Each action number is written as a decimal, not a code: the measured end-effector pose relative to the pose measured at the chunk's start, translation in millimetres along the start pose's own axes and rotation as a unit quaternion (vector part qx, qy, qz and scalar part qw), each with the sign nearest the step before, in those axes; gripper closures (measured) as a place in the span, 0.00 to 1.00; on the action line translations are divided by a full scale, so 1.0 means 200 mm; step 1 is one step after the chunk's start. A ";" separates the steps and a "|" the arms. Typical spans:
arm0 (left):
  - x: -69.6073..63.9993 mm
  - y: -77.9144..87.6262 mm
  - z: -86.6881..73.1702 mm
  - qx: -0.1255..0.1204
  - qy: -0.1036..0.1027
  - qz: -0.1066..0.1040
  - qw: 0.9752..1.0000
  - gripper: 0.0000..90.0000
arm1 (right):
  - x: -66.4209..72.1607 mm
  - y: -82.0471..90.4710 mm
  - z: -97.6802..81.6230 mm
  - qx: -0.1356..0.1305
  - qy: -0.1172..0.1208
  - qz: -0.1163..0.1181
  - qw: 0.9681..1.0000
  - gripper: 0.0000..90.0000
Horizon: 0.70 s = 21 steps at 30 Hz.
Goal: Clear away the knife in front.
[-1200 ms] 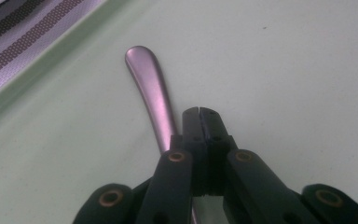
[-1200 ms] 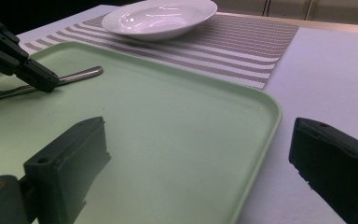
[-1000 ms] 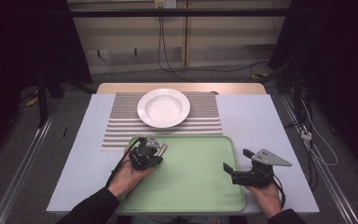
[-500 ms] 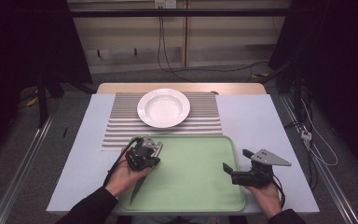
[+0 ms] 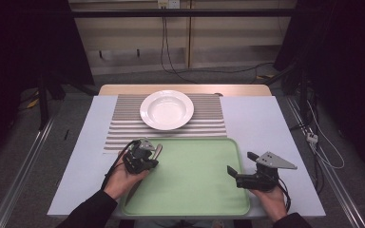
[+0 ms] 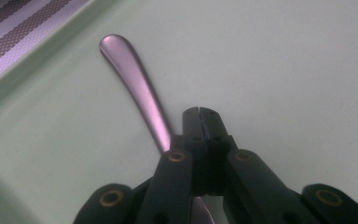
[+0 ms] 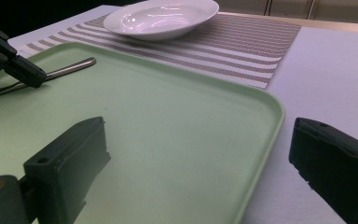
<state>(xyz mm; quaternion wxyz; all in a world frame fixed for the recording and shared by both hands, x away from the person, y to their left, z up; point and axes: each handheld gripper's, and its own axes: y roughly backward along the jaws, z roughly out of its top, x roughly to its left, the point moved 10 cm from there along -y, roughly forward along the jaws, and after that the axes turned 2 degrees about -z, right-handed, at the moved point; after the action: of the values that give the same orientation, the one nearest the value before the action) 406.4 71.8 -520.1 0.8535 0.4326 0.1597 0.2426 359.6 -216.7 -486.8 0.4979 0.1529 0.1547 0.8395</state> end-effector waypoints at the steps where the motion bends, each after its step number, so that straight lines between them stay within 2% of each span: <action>1: 0.00 0.01 -0.01 0.004 0.000 0.000 1.000 1.00 | 0.00 0.00 0.00 -0.001 0.000 0.001 1.000 0.05; 3: 0.02 0.01 -0.02 0.004 0.004 0.012 1.000 1.00 | 0.00 0.00 0.00 0.001 0.001 0.002 1.000 0.05; 8: 0.05 0.04 -0.04 0.006 0.017 0.025 1.000 1.00 | 0.01 0.00 0.00 0.001 0.001 0.003 1.000 0.05; 11: 0.06 0.04 -0.05 0.007 0.020 0.023 1.000 1.00 | 0.01 0.00 0.00 0.002 0.001 0.003 1.000 0.05; 15: 0.09 0.05 -0.06 0.006 0.036 0.038 0.999 1.00 | 0.01 0.00 0.00 0.002 0.001 0.004 1.000 0.05; 19: 0.10 0.05 -0.06 0.000 0.046 0.035 0.998 1.00 | 0.01 0.00 0.00 0.002 0.001 0.003 1.000 0.05; 21: 0.10 0.06 -0.06 0.001 0.049 0.041 0.998 1.00 | 0.01 -0.01 0.00 0.003 0.001 0.004 1.000 0.05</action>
<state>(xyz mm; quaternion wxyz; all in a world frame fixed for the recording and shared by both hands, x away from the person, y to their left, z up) 414.4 97.1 -519.6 0.8338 0.4269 0.1837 0.2980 359.4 -214.5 -487.3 0.4938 0.1540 0.1567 0.8414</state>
